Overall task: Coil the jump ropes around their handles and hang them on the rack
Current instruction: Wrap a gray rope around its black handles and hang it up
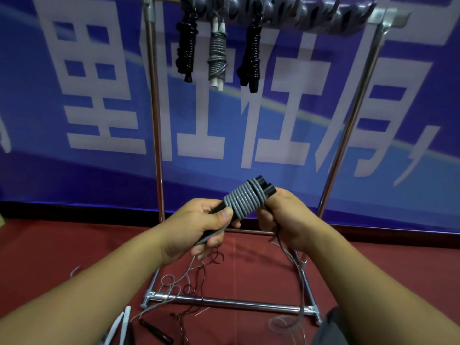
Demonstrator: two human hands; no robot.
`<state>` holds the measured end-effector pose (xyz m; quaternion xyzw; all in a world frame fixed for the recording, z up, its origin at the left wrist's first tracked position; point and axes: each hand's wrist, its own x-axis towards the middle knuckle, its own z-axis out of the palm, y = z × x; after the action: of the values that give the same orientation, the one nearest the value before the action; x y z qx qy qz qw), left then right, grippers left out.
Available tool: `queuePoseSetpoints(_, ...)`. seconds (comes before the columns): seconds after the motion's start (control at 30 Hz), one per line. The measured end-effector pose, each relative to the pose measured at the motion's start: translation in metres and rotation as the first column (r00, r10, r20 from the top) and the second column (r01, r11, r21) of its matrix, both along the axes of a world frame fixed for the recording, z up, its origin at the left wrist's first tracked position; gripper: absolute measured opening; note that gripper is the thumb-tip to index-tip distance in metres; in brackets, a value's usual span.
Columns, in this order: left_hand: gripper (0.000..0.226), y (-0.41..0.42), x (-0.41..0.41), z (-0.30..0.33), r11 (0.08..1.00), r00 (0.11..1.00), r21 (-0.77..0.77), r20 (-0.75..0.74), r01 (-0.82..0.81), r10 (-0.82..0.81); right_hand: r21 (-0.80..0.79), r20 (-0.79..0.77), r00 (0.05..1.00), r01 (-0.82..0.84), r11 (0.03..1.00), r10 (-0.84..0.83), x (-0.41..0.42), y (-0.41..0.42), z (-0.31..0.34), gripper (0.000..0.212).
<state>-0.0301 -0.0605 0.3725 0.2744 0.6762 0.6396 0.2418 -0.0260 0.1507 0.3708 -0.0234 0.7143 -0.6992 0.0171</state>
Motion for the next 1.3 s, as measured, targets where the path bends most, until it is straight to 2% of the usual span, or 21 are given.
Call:
queuePoseSetpoints(0.07, 0.03, 0.002, -0.001, 0.001, 0.994, 0.994, -0.005, -0.001, -0.108, 0.108, -0.069, -0.028, 1.0, -0.012, 0.998, 0.01, 0.004, 0.0, 0.002, 0.03)
queuePoseSetpoints(0.13, 0.028, 0.003, -0.002, 0.0, 0.984, 0.984, -0.01, -0.014, -0.179, 0.179, -0.17, -0.032, 0.998, -0.065, 0.983, 0.06, 0.005, -0.001, 0.003, 0.014)
queuePoseSetpoints(0.2, 0.028, 0.004, -0.003, 0.0, 0.976, 0.976, -0.028, -0.032, -0.215, 0.214, -0.188, -0.026, 0.998, -0.066, 0.98, 0.062, 0.005, -0.001, 0.003, 0.018)
queuePoseSetpoints(0.33, 0.028, 0.008, -0.001, -0.002, 0.963, 0.966, -0.1, -0.09, -0.25, 0.242, -0.012, -0.012, 0.994, 0.105, 0.994, -0.105, 0.006, -0.005, 0.003, 0.042)
queuePoseSetpoints(0.53, 0.024, 0.009, 0.0, -0.005, 0.945, 0.95, -0.152, -0.167, -0.288, 0.263, -0.043, 0.054, 0.994, 0.099, 0.994, -0.096, 0.007, -0.01, 0.003, 0.045)
queuePoseSetpoints(0.7, 0.027, 0.013, -0.001, -0.005, 0.936, 0.939, -0.101, -0.107, -0.338, 0.328, 0.016, -0.021, 0.991, 0.132, 0.991, -0.132, 0.008, -0.012, 0.0, 0.05)
queuePoseSetpoints(0.8, 0.029, 0.014, -0.005, -0.004, 0.92, 0.92, -0.012, -0.014, -0.393, 0.392, -0.005, -0.084, 0.989, 0.124, 0.992, -0.124, 0.003, -0.013, -0.003, 0.043)
queuePoseSetpoints(0.9, 0.031, 0.009, -0.015, -0.004, 0.884, 0.884, 0.032, 0.048, -0.466, 0.464, 0.053, -0.119, 0.987, 0.117, 0.992, -0.11, 0.002, -0.011, -0.003, 0.015)
queuePoseSetpoints(0.93, 0.032, 0.006, -0.017, -0.004, 0.876, 0.876, 0.031, 0.055, -0.48, 0.478, 0.08, -0.127, 0.986, 0.118, 0.99, -0.107, 0.002, -0.009, -0.003, 0.011)
queuePoseSetpoints(1.13, 0.033, -0.003, -0.022, -0.008, 0.87, 0.869, 0.022, 0.067, -0.492, 0.49, 0.269, -0.144, 0.982, 0.155, 0.951, -0.12, 0.004, 0.003, -0.004, 0.014)
queuePoseSetpoints(1.3, 0.033, -0.002, -0.022, -0.007, 0.87, 0.87, 0.035, 0.063, -0.492, 0.49, 0.347, -0.242, 0.952, 0.267, 0.899, -0.189, 0.0, 0.011, -0.006, 0.01)
